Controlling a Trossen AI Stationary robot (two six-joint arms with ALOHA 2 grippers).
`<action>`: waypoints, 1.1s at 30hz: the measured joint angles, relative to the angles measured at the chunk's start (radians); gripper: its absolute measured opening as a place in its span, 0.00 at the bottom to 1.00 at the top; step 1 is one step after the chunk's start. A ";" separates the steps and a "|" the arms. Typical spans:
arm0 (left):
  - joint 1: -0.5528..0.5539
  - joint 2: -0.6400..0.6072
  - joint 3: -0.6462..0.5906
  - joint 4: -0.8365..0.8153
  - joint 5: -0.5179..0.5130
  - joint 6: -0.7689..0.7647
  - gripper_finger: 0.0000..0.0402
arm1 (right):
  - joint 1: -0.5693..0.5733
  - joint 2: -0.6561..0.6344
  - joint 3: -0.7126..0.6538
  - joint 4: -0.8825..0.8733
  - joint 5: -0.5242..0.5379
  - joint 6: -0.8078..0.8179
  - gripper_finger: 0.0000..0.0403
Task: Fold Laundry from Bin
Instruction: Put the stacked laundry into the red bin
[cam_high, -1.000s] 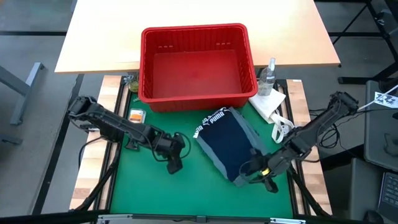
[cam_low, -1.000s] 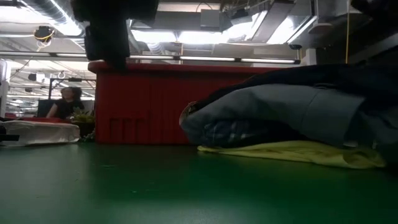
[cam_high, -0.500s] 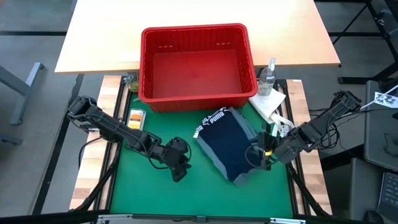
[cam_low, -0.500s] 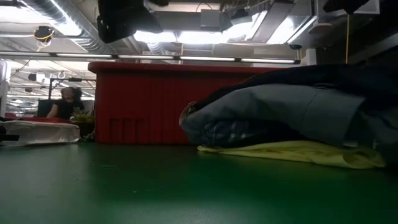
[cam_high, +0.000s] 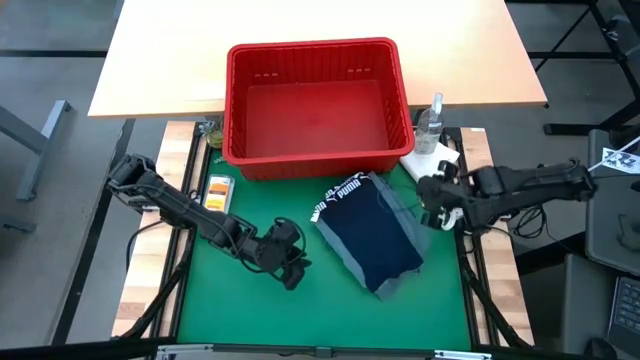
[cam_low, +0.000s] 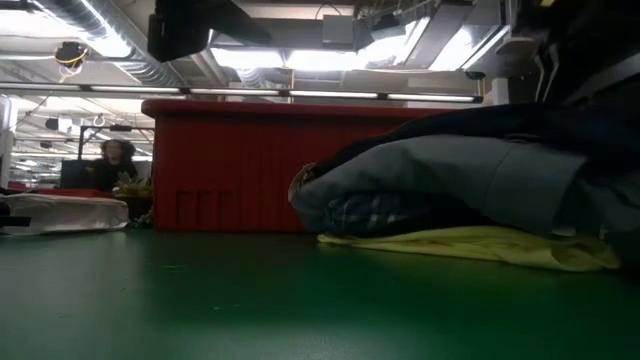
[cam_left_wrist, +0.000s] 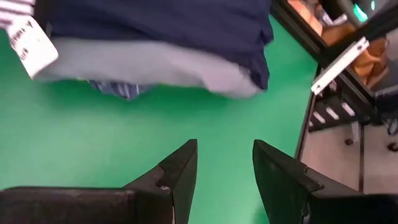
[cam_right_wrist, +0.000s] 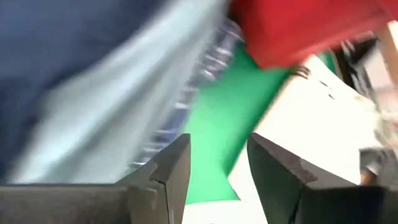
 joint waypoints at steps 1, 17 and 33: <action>0.000 0.000 0.000 0.002 -0.012 0.000 0.37 | -0.034 0.004 0.000 -0.010 0.000 -0.017 0.39; -0.012 0.000 0.000 0.006 -0.078 0.000 0.37 | -0.469 0.011 -0.350 0.540 -0.317 -0.307 0.39; -0.068 0.011 -0.002 0.004 -0.090 -0.151 0.37 | -0.496 0.048 -0.581 0.732 -0.494 -0.163 0.39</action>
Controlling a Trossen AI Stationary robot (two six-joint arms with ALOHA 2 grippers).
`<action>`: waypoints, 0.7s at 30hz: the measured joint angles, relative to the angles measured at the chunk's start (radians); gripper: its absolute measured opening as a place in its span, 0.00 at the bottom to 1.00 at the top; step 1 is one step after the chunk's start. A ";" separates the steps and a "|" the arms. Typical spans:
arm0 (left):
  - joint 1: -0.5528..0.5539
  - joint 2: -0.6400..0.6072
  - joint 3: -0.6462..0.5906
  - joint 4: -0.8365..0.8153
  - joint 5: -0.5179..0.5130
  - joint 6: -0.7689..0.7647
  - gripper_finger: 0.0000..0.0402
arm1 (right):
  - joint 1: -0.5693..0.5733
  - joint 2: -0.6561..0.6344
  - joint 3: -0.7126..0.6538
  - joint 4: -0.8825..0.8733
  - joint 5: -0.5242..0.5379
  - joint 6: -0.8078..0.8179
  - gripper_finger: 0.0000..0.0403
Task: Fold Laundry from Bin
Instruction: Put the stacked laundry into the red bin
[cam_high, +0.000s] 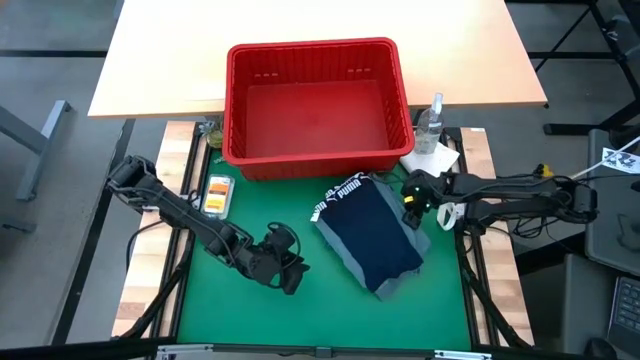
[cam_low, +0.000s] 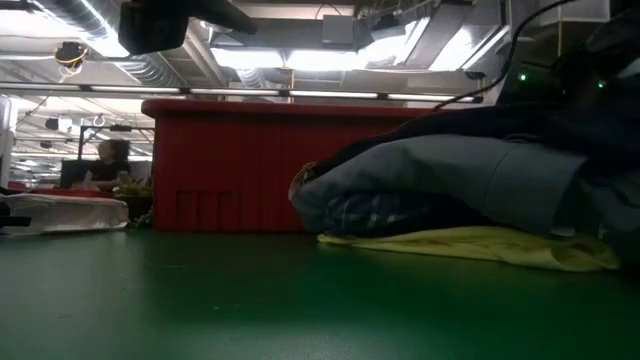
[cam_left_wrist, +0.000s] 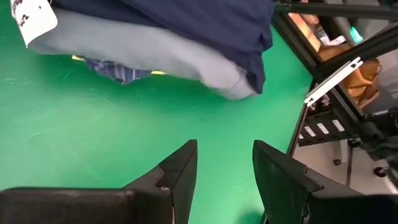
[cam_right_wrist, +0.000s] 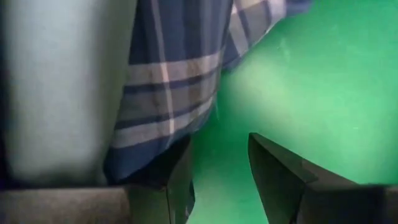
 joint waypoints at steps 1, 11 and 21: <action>0.001 0.005 0.000 0.004 -0.002 0.000 0.37 | 0.000 0.007 -0.011 0.020 -0.008 0.014 0.39; 0.013 0.017 0.000 0.002 0.010 0.003 0.37 | 0.138 0.066 -0.062 0.207 0.027 0.152 0.39; 0.027 0.014 0.000 -0.002 0.080 0.094 0.37 | 0.464 0.089 -0.064 0.486 0.099 0.394 0.39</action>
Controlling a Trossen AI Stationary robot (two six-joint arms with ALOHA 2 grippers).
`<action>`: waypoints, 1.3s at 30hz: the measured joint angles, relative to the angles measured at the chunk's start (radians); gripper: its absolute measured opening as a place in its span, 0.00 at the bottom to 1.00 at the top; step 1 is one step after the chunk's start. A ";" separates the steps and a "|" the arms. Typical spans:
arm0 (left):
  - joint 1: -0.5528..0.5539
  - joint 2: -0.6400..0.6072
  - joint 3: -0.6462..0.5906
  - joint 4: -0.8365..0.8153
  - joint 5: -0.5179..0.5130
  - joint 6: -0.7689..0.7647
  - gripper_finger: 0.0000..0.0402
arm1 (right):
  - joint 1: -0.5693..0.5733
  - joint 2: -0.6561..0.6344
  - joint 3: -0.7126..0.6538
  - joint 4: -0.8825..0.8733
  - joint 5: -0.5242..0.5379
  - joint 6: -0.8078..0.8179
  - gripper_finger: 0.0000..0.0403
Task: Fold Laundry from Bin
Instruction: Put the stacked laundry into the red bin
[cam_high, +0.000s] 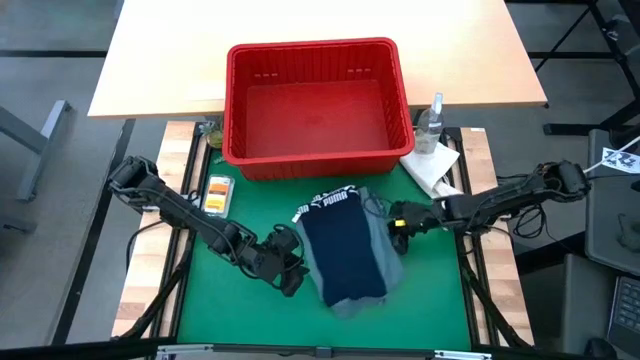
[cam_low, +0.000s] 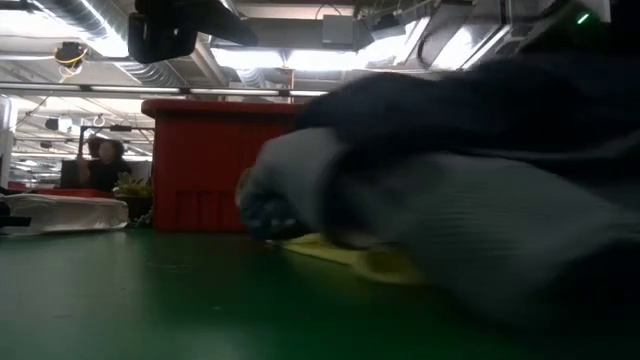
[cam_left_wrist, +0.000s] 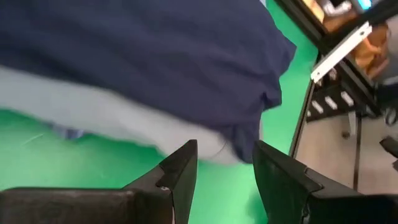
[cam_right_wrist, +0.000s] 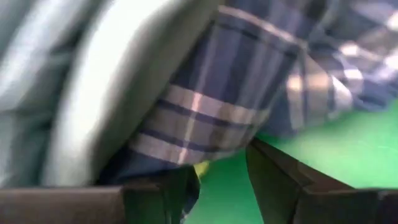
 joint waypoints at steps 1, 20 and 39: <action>0.003 -0.005 0.000 -0.004 0.023 0.013 0.37 | 0.037 0.013 0.000 0.040 0.020 0.023 0.39; 0.055 -0.027 0.000 -0.083 0.155 0.018 0.37 | 0.351 0.495 0.206 0.400 0.179 0.198 0.39; 0.096 -0.027 0.000 -0.080 0.185 0.007 0.37 | 0.350 0.486 0.289 0.108 0.083 0.177 0.39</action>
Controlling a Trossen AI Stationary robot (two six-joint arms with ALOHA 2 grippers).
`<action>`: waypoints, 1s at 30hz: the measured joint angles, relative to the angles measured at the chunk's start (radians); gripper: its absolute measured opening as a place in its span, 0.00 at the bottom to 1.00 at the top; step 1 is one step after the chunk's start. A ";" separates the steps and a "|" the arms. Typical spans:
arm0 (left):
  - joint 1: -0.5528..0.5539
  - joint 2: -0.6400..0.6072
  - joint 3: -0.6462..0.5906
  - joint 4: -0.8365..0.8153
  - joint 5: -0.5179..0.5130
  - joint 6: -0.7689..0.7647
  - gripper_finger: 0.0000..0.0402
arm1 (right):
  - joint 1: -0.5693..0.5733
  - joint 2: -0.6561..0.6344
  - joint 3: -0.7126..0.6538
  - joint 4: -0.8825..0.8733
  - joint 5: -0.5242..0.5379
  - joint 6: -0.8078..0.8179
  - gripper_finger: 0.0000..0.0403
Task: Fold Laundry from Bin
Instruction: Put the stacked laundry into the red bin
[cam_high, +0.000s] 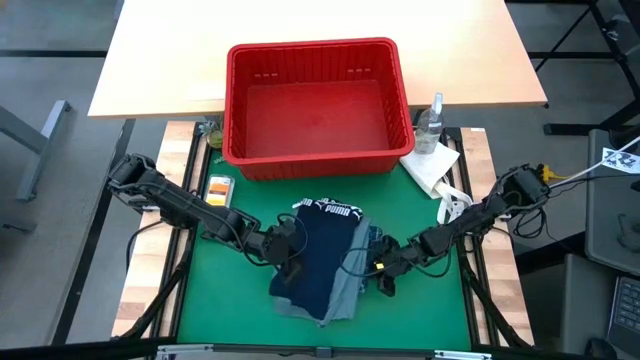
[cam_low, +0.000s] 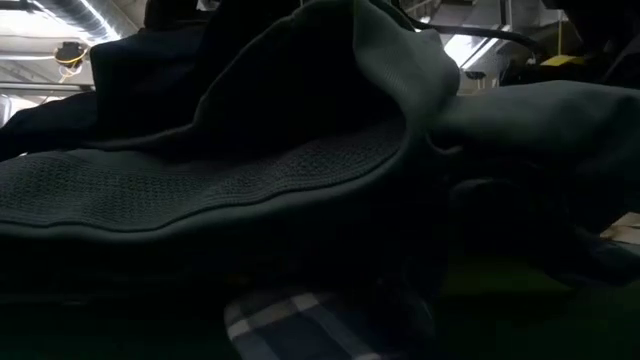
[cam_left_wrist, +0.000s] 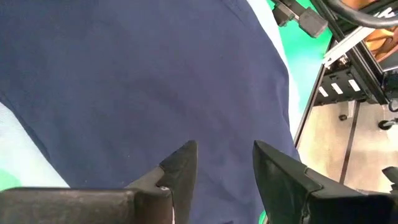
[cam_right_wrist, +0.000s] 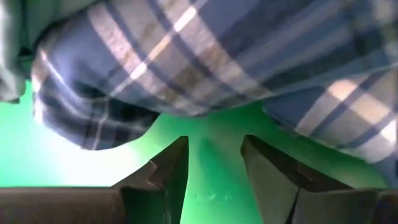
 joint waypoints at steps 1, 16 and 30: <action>0.000 0.000 0.000 0.000 0.000 0.000 0.37 | 0.000 0.000 0.000 0.001 0.011 0.000 0.39; 0.000 0.000 0.001 0.000 0.000 0.007 0.37 | -0.003 0.002 -0.003 0.127 0.037 0.051 0.39; -0.001 0.000 0.001 0.000 0.025 0.008 0.37 | -0.003 0.011 -0.003 0.098 0.185 0.044 0.39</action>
